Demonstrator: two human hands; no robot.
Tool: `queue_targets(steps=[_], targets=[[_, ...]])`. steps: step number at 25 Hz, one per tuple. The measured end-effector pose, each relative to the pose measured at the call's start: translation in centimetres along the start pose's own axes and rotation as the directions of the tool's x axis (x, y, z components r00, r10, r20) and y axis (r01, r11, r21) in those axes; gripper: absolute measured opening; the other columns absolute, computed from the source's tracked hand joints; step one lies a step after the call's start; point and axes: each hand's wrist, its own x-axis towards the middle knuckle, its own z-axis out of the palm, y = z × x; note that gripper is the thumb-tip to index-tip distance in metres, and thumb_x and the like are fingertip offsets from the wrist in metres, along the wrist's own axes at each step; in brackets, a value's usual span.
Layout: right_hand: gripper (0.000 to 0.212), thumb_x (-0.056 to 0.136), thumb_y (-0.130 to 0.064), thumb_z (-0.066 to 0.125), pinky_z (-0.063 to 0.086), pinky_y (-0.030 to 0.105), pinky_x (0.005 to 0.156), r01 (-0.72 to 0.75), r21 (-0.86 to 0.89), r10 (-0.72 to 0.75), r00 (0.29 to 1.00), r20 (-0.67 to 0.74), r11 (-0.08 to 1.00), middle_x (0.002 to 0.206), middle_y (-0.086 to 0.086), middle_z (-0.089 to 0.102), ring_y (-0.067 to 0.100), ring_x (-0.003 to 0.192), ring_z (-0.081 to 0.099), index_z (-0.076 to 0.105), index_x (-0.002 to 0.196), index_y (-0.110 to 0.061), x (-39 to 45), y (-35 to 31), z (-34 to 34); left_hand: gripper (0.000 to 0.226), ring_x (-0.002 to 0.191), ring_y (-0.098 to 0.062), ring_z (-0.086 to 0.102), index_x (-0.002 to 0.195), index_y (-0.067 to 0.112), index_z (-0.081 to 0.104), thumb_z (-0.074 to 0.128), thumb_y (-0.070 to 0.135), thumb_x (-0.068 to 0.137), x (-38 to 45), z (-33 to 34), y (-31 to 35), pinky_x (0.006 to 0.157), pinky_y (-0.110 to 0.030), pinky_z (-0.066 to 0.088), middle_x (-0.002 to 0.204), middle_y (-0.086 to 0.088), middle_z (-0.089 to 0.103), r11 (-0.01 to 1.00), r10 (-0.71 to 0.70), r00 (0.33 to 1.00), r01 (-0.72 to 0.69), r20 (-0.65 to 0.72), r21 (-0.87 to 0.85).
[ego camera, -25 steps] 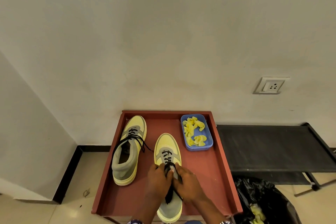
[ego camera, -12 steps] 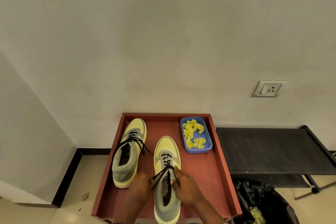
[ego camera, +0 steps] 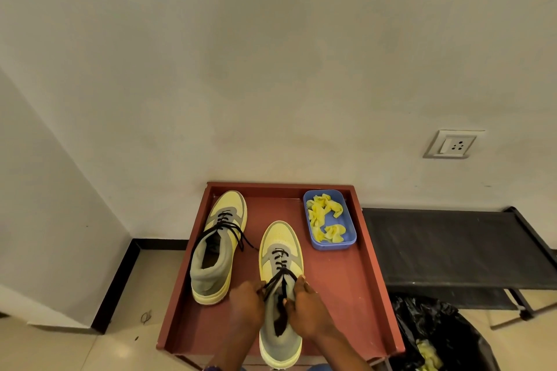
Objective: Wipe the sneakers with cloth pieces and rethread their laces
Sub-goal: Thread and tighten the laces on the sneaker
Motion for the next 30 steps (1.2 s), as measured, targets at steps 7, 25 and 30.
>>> queue_targets(steps=[7, 25, 30], targets=[[0.064, 0.091, -0.017, 0.039, 0.043, 0.036, 0.096, -0.086, -0.049, 0.088, 0.996, 0.028, 0.995, 0.14, 0.024, 0.039, 0.036, 0.122, 0.048, 0.009, 0.142, 0.007, 0.3, -0.6, 0.2, 0.034, 0.052, -0.008, 0.045, 0.054, 0.022, 0.043, 0.048, 0.037, 0.084, -0.6, 0.0, 0.0, 0.053, -0.022, 0.034, 0.055, 0.003, 0.047, 0.999, 0.04, 0.992, -0.036, 0.12, -0.037], [0.06, 0.091, -0.01, 0.041, 0.044, 0.037, 0.094, -0.153, -0.085, 0.152, 0.988, -0.017, 0.985, 0.13, 0.022, 0.051, 0.034, 0.118, 0.053, 0.014, 0.143, 0.004, 1.0, -2.8, 0.0, 0.029, 0.098, -0.028, 0.062, 0.099, -0.001, 0.061, 0.043, 0.021, 0.095, 0.0, 1.0, -1.7, 0.071, -0.029, 0.04, 0.102, -0.013, 0.066, 0.991, -0.097, 0.994, 0.093, 0.042, 0.095], [0.055, 0.089, -0.011, 0.043, 0.045, 0.036, 0.093, -0.158, -0.057, 0.157, 0.987, -0.031, 0.986, 0.13, 0.022, 0.051, 0.035, 0.118, 0.052, 0.024, 0.14, 0.002, 3.0, -4.0, -0.3, 0.025, 0.101, -0.03, 0.06, 0.1, 0.0, 0.061, 0.043, 0.016, 0.095, 2.0, 0.1, -1.9, 0.073, -0.028, 0.039, 0.105, -0.017, 0.066, 0.989, -0.147, 0.989, 0.146, 0.011, 0.024]])
